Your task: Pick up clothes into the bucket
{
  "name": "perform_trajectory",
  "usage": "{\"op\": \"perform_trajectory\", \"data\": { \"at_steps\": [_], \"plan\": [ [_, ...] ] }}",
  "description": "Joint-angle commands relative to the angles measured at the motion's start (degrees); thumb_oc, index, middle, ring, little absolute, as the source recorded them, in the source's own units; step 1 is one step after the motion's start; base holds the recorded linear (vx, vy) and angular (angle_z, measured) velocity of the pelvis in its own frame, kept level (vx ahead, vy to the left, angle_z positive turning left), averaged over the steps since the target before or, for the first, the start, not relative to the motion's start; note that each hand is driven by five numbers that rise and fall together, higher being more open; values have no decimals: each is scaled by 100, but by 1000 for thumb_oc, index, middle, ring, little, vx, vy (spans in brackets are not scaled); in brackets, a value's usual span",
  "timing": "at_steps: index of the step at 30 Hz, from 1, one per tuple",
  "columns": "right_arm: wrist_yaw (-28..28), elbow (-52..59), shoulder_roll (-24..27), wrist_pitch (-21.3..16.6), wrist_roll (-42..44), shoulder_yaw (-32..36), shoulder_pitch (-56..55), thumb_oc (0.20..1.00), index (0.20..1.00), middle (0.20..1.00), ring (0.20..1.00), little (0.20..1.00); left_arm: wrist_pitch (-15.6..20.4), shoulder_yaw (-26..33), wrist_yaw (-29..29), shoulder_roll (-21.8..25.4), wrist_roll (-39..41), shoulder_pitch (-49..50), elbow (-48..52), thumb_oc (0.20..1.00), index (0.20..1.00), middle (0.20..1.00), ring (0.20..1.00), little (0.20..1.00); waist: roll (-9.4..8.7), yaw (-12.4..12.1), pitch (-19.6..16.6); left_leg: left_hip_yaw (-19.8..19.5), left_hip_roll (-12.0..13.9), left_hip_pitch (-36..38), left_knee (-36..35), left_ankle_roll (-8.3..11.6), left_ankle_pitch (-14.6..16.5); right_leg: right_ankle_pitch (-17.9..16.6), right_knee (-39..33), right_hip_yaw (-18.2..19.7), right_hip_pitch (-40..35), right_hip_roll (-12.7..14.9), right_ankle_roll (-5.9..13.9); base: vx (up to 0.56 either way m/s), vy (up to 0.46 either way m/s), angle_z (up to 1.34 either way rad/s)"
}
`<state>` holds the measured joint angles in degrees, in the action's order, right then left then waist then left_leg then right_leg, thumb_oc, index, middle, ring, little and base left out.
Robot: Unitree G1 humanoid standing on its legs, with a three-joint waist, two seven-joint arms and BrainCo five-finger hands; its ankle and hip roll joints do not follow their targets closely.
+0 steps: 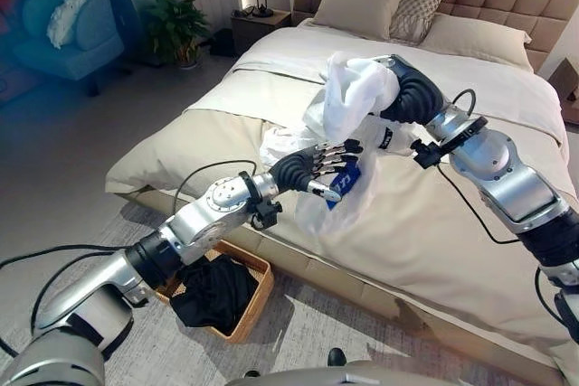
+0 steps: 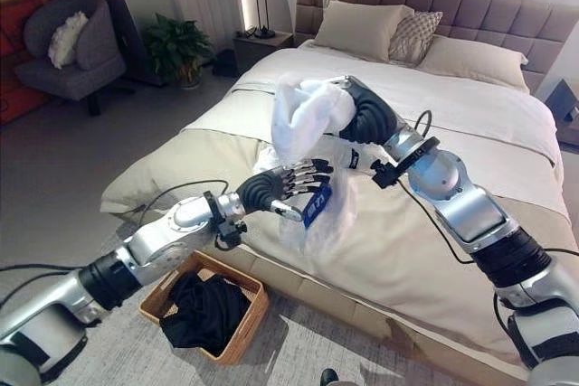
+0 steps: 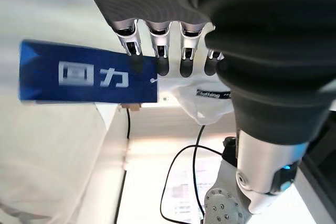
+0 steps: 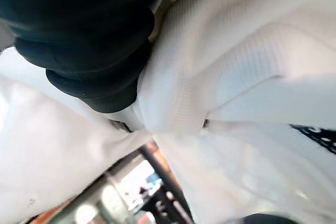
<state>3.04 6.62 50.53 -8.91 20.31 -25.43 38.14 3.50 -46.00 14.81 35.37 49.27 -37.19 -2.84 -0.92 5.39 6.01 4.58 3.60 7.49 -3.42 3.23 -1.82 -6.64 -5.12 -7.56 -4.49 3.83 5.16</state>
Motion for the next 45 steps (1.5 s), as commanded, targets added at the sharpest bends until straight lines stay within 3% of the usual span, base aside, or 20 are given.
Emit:
{"op": "perform_trajectory", "data": {
  "at_steps": [1,6,14,18,19,20,22,25,31,33,38,39,41,45],
  "plan": [
    [13,383,-180,-447,389,21,700,200,200,200,200,200,162,-2,-157,-270,268,-643,-482,1000,1000,1000,1000,1000,-278,-102,-208,-90,-133,-41,230,98,330,605,456,-94,-126,212,360,0,0,0],
    [85,562,-239,-453,478,-80,740,200,200,200,200,200,72,-138,-165,-442,439,-758,-517,1000,1000,1000,1000,1000,-260,-82,-219,-114,-122,33,184,115,322,611,361,-143,-251,208,353,15,0,3],
    [23,560,-257,-435,210,176,497,200,200,200,200,200,240,103,-382,-583,-251,-762,-543,1000,1000,1000,1000,1000,-252,-123,-217,-183,-135,71,140,108,314,604,281,-212,-354,238,356,-1,8,5],
    [-100,245,-99,-406,19,472,325,200,200,200,200,200,235,18,-21,14,37,-865,180,1000,1000,1000,1000,1000,-223,-154,-242,-194,-155,114,123,106,327,586,225,-242,-424,246,371,1,6,3],
    [-189,15,-28,-409,-103,586,272,200,200,200,200,200,216,7,150,376,241,-877,594,1000,1000,1000,1000,1000,-220,-183,-252,-206,-164,90,125,100,287,541,205,-258,-411,261,372,0,0,0],
    [-189,13,-32,-410,-103,583,269,200,200,200,200,200,214,7,148,380,243,-869,599,1000,1000,1000,1000,1000,-214,-182,-253,-208,-154,129,112,107,326,574,194,-259,-448,251,377,0,0,0],
    [-328,-343,143,-365,-409,751,211,200,200,200,200,200,247,122,299,902,526,-760,1130,1000,1000,1000,1000,1000,-196,-240,-268,-226,-157,139,83,112,312,553,143,-282,-475,248,389,-2,4,2],
    [-397,-488,200,-344,-495,814,190,200,200,200,200,200,250,164,350,1072,600,-699,1288,1000,1000,1000,1000,1000,-195,-251,-262,-234,-156,152,72,115,313,548,136,-285,-483,251,390,-3,3,1],
    [-614,-1023,477,-307,-806,1244,-88,200,200,200,200,200,359,836,425,2182,448,94,1909,1000,1000,1000,1000,1000,-178,-351,-234,-283,-174,155,49,116,295,522,83,-312,-509,257,390,-12,8,4],
    [-614,-1040,496,-309,-803,1284,-127,200,200,200,200,200,371,971,418,2257,344,290,1884,1000,1000,1000,1000,1000,-182,-366,-225,-283,-175,157,48,116,293,517,75,-315,-511,257,389,0,0,0],
    [-600,-895,434,-297,-890,1647,-498,200,200,200,200,200,493,2045,78,2082,-431,1470,1755,1000,1000,1000,1000,1000,-197,-432,-221,-292,-181,139,48,111,295,529,54,-319,-510,264,377,-14,2,0],
    [-580,-773,393,-275,-964,1801,-660,200,200,200,200,200,595,2553,-166,1871,-867,1861,1733,1000,1000,1000,1000,1000,-227,-459,-208,-295,-190,101,65,100,256,492,58,-320,-479,278,366,0,0,0],
    [-578,-656,265,-246,-1039,1968,-836,200,200,200,200,200,661,2995,-407,1505,-1320,2266,1750,1000,1000,1000,1000,1000,-241,-464,-228,-302,-174,143,46,104,308,549,45,-332,-518,266,368,20,-7,1],
    [-584,-432,-42,-236,-1129,2179,-993,200,200,200,200,200,860,3485,-994,391,-2227,2674,1405,1000,1000,1000,1000,1000,-318,-476,-256,-300,-182,121,39,88,283,542,44,-342,-507,276,345,0,0,0]
  ]
}}
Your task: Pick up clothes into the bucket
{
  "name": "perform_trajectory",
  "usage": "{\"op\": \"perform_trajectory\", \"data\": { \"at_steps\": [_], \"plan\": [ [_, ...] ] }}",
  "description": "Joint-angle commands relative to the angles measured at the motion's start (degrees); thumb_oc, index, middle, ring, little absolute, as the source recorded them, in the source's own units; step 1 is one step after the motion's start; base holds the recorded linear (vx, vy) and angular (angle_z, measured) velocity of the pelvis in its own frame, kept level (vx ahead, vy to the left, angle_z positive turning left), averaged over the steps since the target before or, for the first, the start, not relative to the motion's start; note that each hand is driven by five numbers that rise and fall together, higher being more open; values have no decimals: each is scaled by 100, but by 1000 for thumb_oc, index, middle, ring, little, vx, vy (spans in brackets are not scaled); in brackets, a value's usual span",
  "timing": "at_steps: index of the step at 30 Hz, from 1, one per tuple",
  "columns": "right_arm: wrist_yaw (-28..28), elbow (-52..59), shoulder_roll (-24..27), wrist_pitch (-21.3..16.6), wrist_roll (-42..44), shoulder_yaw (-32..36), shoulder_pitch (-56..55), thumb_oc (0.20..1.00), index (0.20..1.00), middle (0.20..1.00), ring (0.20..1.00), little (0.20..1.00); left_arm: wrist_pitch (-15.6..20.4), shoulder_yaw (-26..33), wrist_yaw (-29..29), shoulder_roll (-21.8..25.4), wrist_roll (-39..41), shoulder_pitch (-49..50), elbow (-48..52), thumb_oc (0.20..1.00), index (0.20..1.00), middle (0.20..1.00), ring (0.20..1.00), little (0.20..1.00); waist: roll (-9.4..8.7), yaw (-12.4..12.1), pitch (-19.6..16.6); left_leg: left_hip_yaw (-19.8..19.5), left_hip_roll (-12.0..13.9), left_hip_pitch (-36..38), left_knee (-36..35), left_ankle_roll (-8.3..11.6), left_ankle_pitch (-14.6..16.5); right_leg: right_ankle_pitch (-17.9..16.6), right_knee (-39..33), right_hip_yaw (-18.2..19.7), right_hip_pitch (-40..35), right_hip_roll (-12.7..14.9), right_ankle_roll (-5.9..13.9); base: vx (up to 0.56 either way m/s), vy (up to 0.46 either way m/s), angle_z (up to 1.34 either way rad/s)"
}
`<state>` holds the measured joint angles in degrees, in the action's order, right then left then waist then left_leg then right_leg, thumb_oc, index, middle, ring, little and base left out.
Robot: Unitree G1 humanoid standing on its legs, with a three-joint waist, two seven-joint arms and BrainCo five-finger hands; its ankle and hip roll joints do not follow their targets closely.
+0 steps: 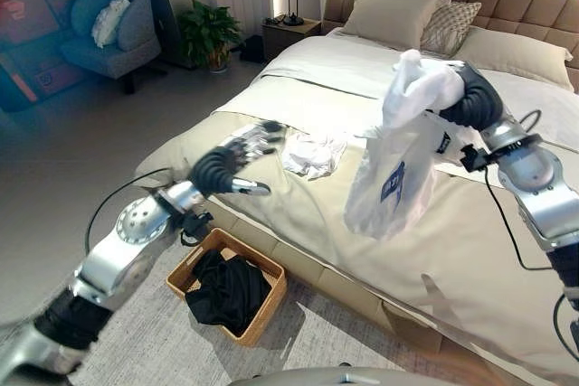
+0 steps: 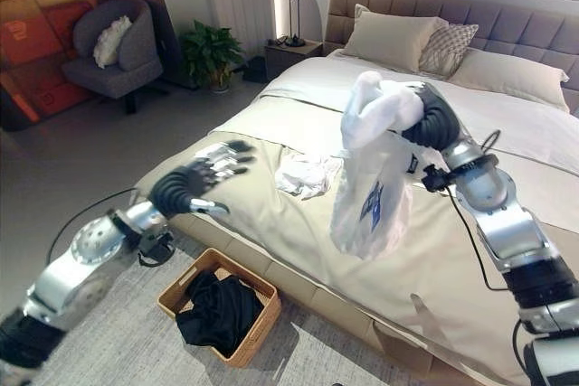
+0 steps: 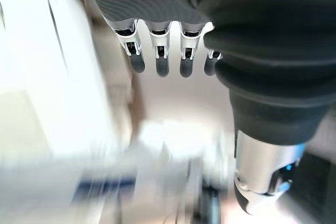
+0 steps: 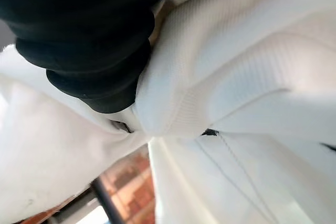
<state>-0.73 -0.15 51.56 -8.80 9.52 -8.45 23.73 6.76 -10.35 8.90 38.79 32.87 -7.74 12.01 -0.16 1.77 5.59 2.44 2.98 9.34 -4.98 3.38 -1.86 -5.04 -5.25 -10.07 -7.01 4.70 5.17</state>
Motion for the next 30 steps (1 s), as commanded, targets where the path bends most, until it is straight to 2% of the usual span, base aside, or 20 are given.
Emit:
{"op": "perform_trajectory", "data": {
  "at_steps": [1,5,9,12,17,30],
  "plan": [
    [-211,264,-207,-248,-50,493,439,200,200,200,200,200,544,-51,-496,-138,-773,-256,-172,1000,1000,1000,1000,1000,-404,-109,-223,-86,-122,-60,194,70,293,388,57,-87,-261,189,341,0,0,0],
    [-164,375,-345,-270,81,419,545,200,200,200,200,200,520,-241,-563,-607,-990,-462,-562,1000,1000,1000,1000,1000,-395,-56,-243,-63,-134,-46,184,56,315,400,63,-52,-262,197,335,0,0,0],
    [-58,481,-384,-294,152,257,736,200,200,200,200,200,510,-566,-548,-754,-1181,-911,-921,1000,1000,1000,1000,1000,-371,18,-244,-36,-145,-23,171,49,322,400,69,-23,-251,193,337,1,2,-1],
    [-6,525,-403,-309,248,85,898,200,200,200,200,200,467,-864,-468,-852,-927,-1251,-1154,1000,1000,1000,1000,1000,-353,71,-249,-9,-155,-21,175,45,327,391,69,2,-238,190,338,0,0,0],
    [111,576,-397,-331,405,-316,1292,200,200,200,200,200,393,-1510,-146,-771,-360,-1981,-1299,1000,1000,1000,1000,1000,-307,142,-225,14,-153,-32,177,50,315,365,68,34,-209,193,347,2,4,-1],
    [500,865,-656,-358,1058,-1134,1811,200,200,200,200,200,203,-2539,233,-553,484,-3009,-1295,1000,1000,1000,1000,1000,-235,161,-168,-30,-174,-40,178,56,285,353,72,5,-218,203,354,1,1,0]
  ]
}}
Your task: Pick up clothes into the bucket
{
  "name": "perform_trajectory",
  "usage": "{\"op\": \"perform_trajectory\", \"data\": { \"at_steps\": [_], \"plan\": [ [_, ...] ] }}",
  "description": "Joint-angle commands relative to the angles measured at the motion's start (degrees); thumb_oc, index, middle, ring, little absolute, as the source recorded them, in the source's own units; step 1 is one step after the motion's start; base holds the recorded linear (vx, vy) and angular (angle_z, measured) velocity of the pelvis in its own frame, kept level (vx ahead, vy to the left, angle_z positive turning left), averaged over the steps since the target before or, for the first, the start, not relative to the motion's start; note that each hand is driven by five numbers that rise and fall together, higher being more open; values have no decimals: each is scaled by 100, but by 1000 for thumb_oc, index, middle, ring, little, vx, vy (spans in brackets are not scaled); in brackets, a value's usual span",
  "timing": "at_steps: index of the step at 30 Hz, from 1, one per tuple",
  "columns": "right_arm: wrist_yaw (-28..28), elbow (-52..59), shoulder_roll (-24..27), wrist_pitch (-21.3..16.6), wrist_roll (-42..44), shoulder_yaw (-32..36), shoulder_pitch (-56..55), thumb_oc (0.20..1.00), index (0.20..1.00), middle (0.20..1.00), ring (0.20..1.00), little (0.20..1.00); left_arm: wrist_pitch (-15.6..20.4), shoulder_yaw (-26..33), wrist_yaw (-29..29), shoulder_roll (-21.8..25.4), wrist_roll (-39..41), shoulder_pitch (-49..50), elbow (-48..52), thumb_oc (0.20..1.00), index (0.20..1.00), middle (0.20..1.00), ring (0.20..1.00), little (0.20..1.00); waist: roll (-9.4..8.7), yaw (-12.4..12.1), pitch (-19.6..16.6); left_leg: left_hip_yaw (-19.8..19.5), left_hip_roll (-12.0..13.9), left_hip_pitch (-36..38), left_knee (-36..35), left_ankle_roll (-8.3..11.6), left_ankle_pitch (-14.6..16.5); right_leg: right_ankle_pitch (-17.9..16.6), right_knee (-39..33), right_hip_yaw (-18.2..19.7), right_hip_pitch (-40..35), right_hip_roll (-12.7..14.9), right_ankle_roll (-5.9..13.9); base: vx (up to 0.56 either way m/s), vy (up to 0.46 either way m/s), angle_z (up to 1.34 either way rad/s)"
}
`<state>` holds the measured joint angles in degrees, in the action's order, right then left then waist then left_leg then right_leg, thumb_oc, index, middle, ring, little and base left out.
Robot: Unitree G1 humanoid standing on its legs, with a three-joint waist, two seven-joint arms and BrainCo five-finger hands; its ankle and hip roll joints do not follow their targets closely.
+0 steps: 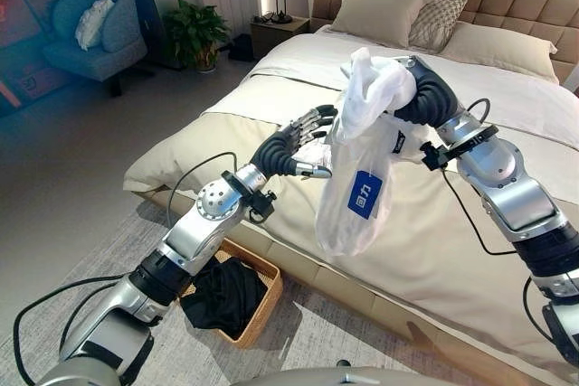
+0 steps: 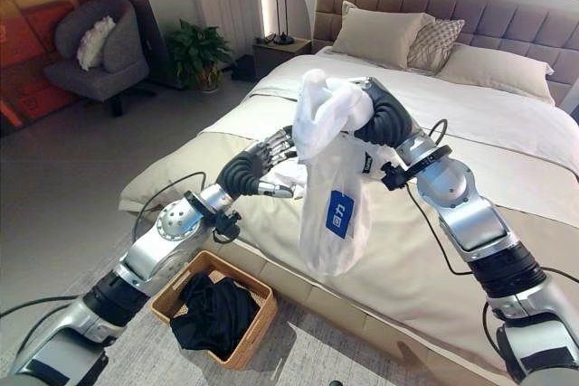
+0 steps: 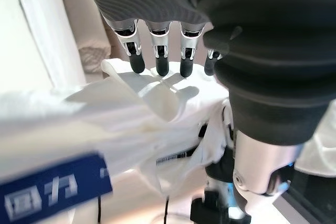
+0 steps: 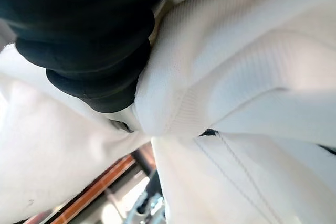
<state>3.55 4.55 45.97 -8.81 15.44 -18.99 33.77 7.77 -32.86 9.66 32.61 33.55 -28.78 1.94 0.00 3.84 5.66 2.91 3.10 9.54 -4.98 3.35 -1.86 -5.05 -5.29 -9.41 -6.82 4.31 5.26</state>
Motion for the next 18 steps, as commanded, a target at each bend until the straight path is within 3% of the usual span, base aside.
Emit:
{"op": "perform_trajectory", "data": {
  "at_steps": [1,18],
  "plan": [
    [85,412,-106,-368,511,-133,837,200,200,200,200,200,85,-339,170,73,454,-963,-308,1000,1000,1000,1000,1000,-247,-44,-172,-81,-186,-59,175,59,282,352,75,-63,-239,244,347,0,0,0],
    [233,973,-554,-419,787,-306,842,200,200,200,200,200,207,-89,-426,-689,-623,-956,-1202,1000,1000,1000,1000,1000,-259,-31,-108,-116,-248,-90,121,11,261,349,97,-88,-198,298,363,0,0,0]
  ]
}}
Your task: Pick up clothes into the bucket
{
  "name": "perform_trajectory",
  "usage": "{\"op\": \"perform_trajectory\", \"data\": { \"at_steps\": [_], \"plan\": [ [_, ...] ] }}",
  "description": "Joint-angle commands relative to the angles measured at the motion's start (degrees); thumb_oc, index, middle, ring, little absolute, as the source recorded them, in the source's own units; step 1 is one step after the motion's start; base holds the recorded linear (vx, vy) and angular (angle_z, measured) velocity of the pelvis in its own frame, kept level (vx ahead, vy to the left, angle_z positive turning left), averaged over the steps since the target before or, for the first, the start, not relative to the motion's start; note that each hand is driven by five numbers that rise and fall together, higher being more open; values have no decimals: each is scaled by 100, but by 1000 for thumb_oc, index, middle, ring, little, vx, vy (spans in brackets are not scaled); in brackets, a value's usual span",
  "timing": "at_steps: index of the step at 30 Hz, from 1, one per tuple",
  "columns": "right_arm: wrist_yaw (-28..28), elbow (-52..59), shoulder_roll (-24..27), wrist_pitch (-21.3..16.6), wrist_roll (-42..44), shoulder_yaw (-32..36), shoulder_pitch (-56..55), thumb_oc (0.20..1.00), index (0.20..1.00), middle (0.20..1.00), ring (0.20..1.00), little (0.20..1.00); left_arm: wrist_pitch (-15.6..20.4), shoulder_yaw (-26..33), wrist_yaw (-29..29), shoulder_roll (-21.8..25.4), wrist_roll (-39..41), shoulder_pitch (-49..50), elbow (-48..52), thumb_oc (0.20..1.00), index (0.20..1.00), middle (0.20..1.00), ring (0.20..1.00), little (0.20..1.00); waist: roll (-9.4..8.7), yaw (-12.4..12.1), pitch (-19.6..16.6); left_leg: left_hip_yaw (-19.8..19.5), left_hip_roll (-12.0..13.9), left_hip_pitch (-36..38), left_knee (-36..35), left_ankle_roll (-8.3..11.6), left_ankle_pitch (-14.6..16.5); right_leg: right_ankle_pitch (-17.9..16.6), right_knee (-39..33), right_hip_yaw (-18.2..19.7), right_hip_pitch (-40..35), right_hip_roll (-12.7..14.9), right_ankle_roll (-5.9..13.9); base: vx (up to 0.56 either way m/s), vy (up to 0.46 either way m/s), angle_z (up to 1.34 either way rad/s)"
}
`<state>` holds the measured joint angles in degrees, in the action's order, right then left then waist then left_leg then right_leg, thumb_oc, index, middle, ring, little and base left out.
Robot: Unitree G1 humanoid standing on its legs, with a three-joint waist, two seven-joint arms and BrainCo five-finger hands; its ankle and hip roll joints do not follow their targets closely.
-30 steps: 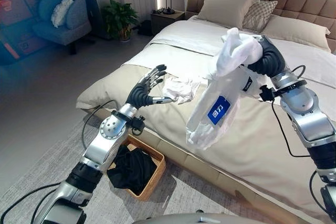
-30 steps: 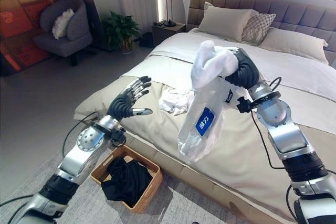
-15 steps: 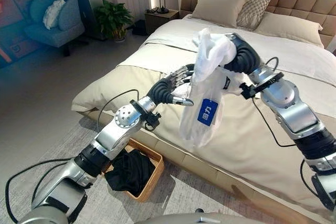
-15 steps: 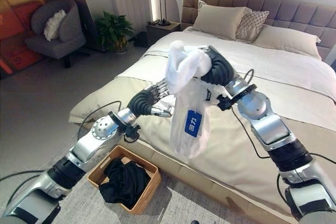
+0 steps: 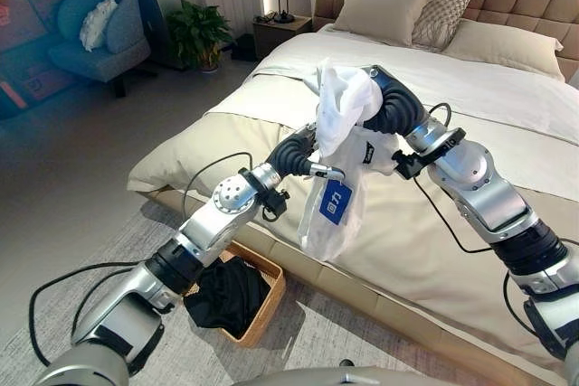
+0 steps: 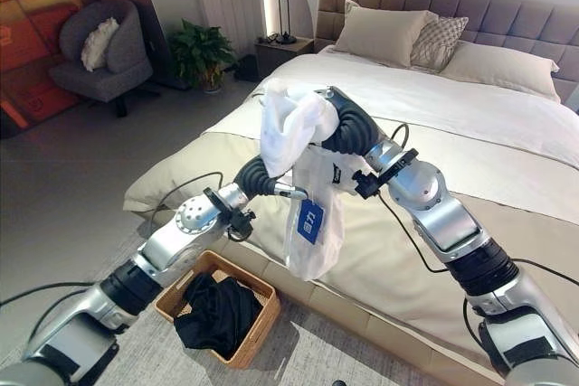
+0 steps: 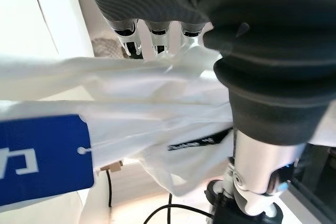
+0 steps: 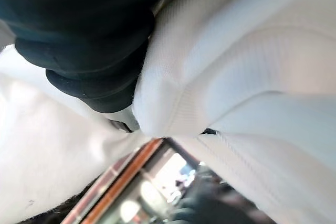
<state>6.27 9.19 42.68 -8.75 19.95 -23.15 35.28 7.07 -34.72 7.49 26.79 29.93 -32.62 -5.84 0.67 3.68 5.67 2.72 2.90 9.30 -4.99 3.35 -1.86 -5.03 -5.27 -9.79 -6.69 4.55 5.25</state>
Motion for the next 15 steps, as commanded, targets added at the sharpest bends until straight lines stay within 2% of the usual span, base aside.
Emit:
{"op": "perform_trajectory", "data": {
  "at_steps": [1,6,15],
  "plan": [
    [-39,510,-225,-424,336,109,690,200,200,200,200,200,278,97,-209,-108,-261,-572,-425,1000,1000,1000,1000,1000,-326,-15,-109,-98,-228,-65,121,10,261,348,94,-50,-211,274,364,0,0,0],
    [-49,527,-284,-410,397,74,733,200,200,200,200,200,171,-113,7,-190,-52,-629,-440,1000,1000,1000,1000,1000,-292,11,-109,-87,-246,-37,114,-11,275,333,85,-31,-210,281,367,0,0,0],
    [175,500,-418,-278,968,-255,761,200,200,200,200,200,-325,-948,689,-28,1466,-1050,-144,1000,1000,1000,1000,1000,-229,83,-121,-92,-252,-34,109,-5,275,323,73,36,-189,286,374,0,0,0]
  ]
}}
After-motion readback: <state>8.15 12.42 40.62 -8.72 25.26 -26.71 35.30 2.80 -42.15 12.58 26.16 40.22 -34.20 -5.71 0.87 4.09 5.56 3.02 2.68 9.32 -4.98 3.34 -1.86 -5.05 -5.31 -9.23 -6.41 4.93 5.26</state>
